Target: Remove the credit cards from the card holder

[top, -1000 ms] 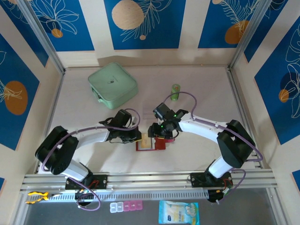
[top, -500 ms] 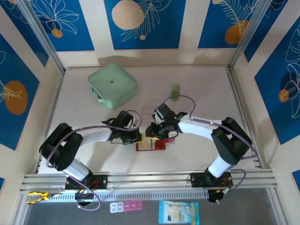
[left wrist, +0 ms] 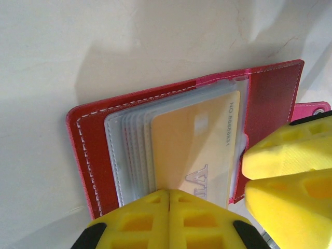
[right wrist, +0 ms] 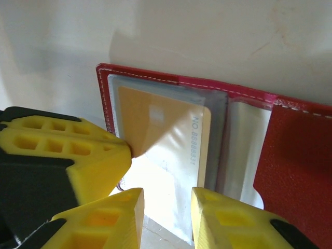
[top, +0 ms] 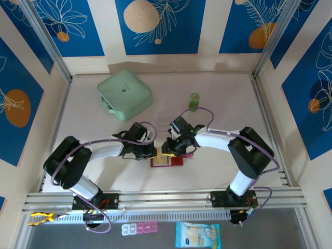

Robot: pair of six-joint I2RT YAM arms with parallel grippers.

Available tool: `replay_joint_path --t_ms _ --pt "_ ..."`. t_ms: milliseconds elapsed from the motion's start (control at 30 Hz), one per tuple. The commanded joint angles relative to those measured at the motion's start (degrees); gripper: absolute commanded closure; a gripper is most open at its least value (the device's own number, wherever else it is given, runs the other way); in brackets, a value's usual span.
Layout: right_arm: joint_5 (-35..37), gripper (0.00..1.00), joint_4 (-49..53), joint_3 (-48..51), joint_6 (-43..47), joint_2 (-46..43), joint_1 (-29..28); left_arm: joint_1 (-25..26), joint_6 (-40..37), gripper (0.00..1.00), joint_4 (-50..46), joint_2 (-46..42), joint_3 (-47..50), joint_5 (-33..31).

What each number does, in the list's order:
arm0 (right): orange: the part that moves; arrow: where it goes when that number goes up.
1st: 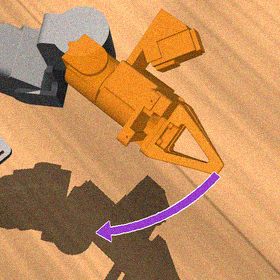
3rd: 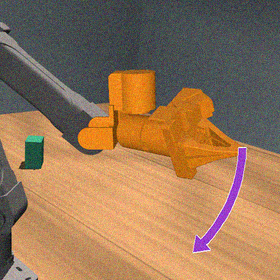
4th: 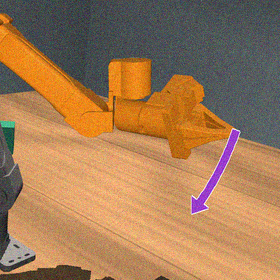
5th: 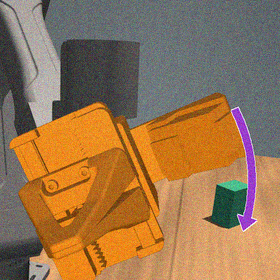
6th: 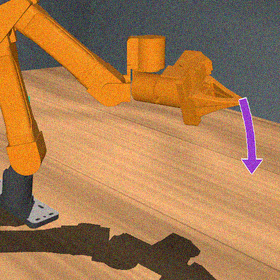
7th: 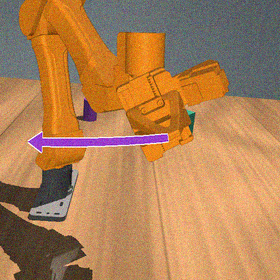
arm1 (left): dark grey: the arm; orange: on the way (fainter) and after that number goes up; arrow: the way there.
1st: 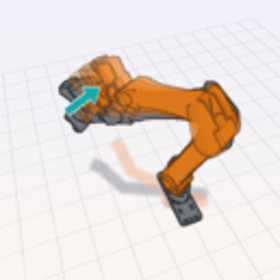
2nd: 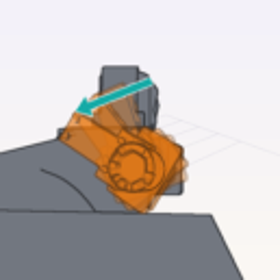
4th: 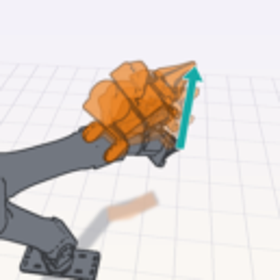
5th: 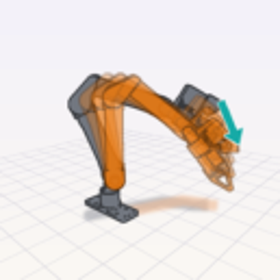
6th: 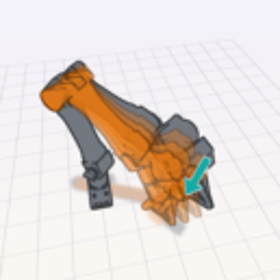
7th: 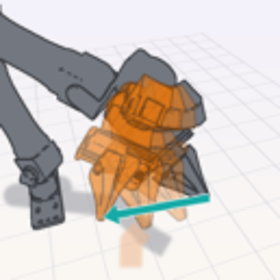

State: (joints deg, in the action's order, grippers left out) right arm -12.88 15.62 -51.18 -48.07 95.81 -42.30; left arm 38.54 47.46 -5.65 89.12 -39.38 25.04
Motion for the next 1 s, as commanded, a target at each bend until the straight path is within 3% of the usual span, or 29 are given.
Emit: replay_joint_path --t_ms 0,967 --pt "-1.71 0.71 0.20 0.64 -0.08 0.95 0.12 0.56 -0.74 1.00 -2.07 1.05 1.14 0.09" --pt "3.59 0.75 5.83 -1.38 2.68 -1.05 0.20 0.54 -0.43 0.98 -2.97 -0.60 0.62 0.08"
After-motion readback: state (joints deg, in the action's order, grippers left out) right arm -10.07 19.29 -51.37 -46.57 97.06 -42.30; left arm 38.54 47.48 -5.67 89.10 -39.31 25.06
